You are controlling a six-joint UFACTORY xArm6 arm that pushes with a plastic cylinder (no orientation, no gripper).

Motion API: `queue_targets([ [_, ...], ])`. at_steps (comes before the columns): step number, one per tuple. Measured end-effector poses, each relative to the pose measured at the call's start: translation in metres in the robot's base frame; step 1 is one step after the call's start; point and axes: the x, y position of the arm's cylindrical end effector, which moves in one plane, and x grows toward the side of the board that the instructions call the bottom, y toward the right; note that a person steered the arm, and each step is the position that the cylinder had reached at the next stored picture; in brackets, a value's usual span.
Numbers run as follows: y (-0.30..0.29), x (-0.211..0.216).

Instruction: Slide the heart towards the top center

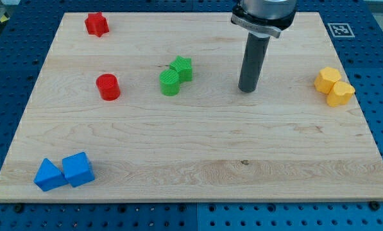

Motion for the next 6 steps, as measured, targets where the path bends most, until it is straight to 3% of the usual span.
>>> queue_targets([
  [3, 0.028, 0.017],
  [5, 0.04, 0.055],
  [6, 0.083, 0.065],
])
